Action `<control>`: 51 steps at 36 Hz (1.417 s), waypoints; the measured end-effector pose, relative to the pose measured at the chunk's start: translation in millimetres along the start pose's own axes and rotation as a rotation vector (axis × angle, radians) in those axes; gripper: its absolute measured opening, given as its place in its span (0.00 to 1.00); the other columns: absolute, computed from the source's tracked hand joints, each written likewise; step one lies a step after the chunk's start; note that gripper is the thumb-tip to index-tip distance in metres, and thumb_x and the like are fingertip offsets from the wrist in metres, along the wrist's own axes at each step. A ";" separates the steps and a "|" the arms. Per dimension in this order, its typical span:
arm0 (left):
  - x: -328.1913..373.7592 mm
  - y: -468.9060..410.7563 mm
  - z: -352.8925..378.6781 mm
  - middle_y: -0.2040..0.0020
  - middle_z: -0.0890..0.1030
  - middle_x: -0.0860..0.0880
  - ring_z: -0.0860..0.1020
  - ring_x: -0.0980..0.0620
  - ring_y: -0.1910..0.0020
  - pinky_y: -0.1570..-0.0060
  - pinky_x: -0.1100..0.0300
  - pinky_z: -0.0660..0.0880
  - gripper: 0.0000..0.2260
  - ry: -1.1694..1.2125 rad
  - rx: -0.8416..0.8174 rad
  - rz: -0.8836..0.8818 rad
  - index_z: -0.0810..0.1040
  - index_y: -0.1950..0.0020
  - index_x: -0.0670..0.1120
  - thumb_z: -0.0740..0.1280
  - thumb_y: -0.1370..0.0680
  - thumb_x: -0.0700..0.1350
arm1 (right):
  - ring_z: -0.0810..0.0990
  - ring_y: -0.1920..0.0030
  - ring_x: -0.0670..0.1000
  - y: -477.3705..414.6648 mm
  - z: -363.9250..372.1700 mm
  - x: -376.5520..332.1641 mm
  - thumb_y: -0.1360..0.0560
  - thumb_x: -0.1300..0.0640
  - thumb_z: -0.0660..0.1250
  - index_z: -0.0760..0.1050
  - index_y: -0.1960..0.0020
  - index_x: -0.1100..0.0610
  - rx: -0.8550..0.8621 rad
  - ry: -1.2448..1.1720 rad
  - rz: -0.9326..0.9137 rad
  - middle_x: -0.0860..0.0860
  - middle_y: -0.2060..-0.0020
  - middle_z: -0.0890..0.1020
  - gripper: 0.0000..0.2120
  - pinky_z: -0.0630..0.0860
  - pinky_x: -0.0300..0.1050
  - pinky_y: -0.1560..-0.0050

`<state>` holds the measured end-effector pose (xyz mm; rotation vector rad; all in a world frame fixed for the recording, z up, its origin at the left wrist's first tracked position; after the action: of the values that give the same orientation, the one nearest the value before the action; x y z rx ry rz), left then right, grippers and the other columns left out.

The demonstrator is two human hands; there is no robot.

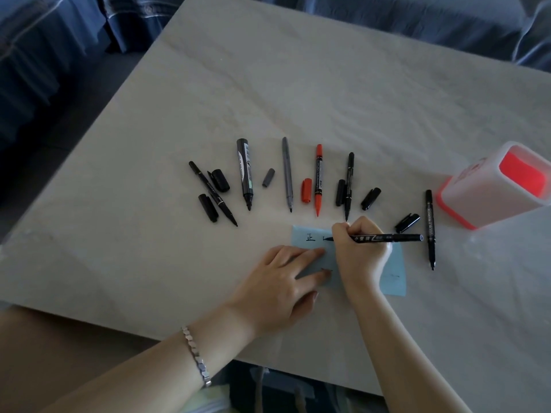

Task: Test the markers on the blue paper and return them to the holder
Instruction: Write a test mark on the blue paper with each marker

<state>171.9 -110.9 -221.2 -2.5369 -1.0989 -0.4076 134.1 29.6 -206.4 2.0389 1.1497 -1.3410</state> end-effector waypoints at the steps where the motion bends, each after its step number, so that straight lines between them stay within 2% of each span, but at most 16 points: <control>1: 0.0 -0.3 -0.4 0.38 0.77 0.45 0.69 0.48 0.41 0.41 0.57 0.62 0.15 -0.001 0.001 0.003 0.79 0.42 0.50 0.59 0.25 0.51 | 0.61 0.76 0.45 -0.5 0.0 0.4 0.34 0.66 0.66 0.63 0.75 0.63 -0.004 -0.003 0.006 0.49 0.81 0.63 0.15 0.59 0.33 0.75; 7: -0.4 -0.1 1.0 0.38 0.77 0.45 0.70 0.48 0.42 0.41 0.55 0.62 0.15 0.020 -0.002 0.000 0.79 0.42 0.50 0.60 0.25 0.50 | 0.63 0.77 0.44 -1.4 2.1 1.9 0.33 0.66 0.66 0.61 0.77 0.56 -0.041 -0.035 0.013 0.46 0.82 0.68 0.19 0.60 0.32 0.75; 17: -0.8 0.6 1.2 0.37 0.77 0.45 0.69 0.48 0.41 0.41 0.55 0.62 0.15 0.033 -0.023 -0.008 0.78 0.41 0.50 0.60 0.25 0.50 | 0.63 0.76 0.45 0.7 1.0 0.8 0.35 0.67 0.67 0.60 0.77 0.54 -0.072 -0.034 0.010 0.47 0.82 0.64 0.20 0.59 0.33 0.75; 27: 0.0 0.5 -0.3 0.37 0.77 0.45 0.69 0.48 0.42 0.41 0.57 0.62 0.15 0.028 -0.007 -0.007 0.79 0.43 0.50 0.60 0.25 0.50 | 0.60 0.77 0.46 0.7 -1.1 1.2 0.35 0.67 0.64 0.55 0.76 0.54 0.015 0.024 0.017 0.47 0.82 0.65 0.20 0.57 0.35 0.76; 32: -0.4 0.4 -0.1 0.37 0.77 0.46 0.70 0.49 0.42 0.41 0.57 0.62 0.15 0.016 -0.013 -0.001 0.79 0.43 0.51 0.60 0.25 0.50 | 0.60 0.78 0.43 -2.3 -6.2 -2.8 0.34 0.68 0.63 0.57 0.76 0.55 0.033 -0.102 0.094 0.46 0.84 0.63 0.19 0.58 0.34 0.75; 34: -0.5 0.6 -0.1 0.37 0.77 0.47 0.70 0.49 0.42 0.41 0.57 0.63 0.15 0.007 -0.008 -0.002 0.79 0.43 0.51 0.60 0.25 0.50 | 0.61 0.76 0.44 -4.1 -10.7 -3.7 0.31 0.64 0.64 0.59 0.76 0.56 0.029 -0.180 0.165 0.45 0.83 0.62 0.18 0.61 0.39 0.73; 36: -0.5 1.0 -0.3 0.38 0.78 0.48 0.70 0.50 0.43 0.41 0.58 0.63 0.15 -0.013 -0.004 0.008 0.79 0.43 0.51 0.60 0.26 0.51 | 0.62 0.77 0.47 -8.6 -19.0 -7.3 0.29 0.58 0.64 0.64 0.74 0.60 0.013 -0.236 0.268 0.48 0.80 0.64 0.17 0.63 0.39 0.74; 39: 0.3 1.9 -1.0 0.39 0.79 0.49 0.72 0.50 0.43 0.41 0.58 0.65 0.14 -0.036 0.013 0.017 0.79 0.43 0.52 0.60 0.26 0.50 | 0.64 0.81 0.44 -25.9 -42.3 -11.6 0.30 0.53 0.65 0.63 0.77 0.58 -0.050 -0.098 0.303 0.46 0.85 0.67 0.20 0.64 0.37 0.75; 41: 1.2 2.1 -1.9 0.40 0.79 0.49 0.73 0.50 0.43 0.41 0.58 0.66 0.14 -0.022 0.041 0.014 0.79 0.44 0.51 0.61 0.27 0.50 | 0.63 0.84 0.43 -41.5 -60.4 -15.1 0.30 0.52 0.65 0.63 0.78 0.56 -0.181 0.078 0.255 0.47 0.88 0.68 0.22 0.64 0.37 0.76; 45: 1.2 2.1 -2.0 0.44 0.81 0.47 0.71 0.50 0.44 0.42 0.56 0.66 0.13 -0.040 0.110 0.048 0.81 0.47 0.48 0.62 0.27 0.48 | 0.67 0.86 0.42 -73.3 -88.2 -23.4 0.29 0.50 0.69 0.71 0.71 0.61 -0.352 0.318 0.154 0.48 0.86 0.73 0.19 0.67 0.35 0.78; 47: 0.8 2.9 -1.7 0.45 0.81 0.47 0.72 0.51 0.45 0.42 0.56 0.66 0.11 -0.040 0.131 0.057 0.82 0.49 0.47 0.63 0.27 0.47 | 0.71 0.84 0.43 -87.1 -93.3 -29.6 0.30 0.46 0.69 0.70 0.72 0.59 -0.382 0.448 0.110 0.53 0.80 0.77 0.21 0.69 0.40 0.73; 49: 0.7 3.5 -1.1 0.45 0.82 0.48 0.74 0.51 0.46 0.42 0.56 0.67 0.11 -0.046 0.124 0.057 0.82 0.49 0.47 0.64 0.27 0.47 | 0.73 0.77 0.50 -98.0 -89.9 -36.0 0.29 0.44 0.68 0.67 0.73 0.60 -0.417 0.585 0.054 0.56 0.76 0.76 0.24 0.67 0.42 0.71; 51: 0.8 3.8 -0.8 0.45 0.82 0.48 0.75 0.51 0.46 0.43 0.56 0.68 0.11 -0.039 0.108 0.052 0.82 0.49 0.48 0.64 0.27 0.46 | 0.70 0.74 0.53 -105.9 -79.4 -37.2 0.28 0.43 0.66 0.65 0.72 0.60 -0.436 0.684 0.012 0.55 0.75 0.72 0.25 0.64 0.42 0.73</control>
<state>175.2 -113.2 -221.0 -2.4825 -1.0371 -0.2780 82.0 131.6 -130.3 2.1934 1.5290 -0.3058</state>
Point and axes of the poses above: each hand's wrist, its own y-axis away from the middle knuckle, its own z-axis out of the palm, x = y × z, the point moved 1 cm from there along -y, towards the middle knuckle
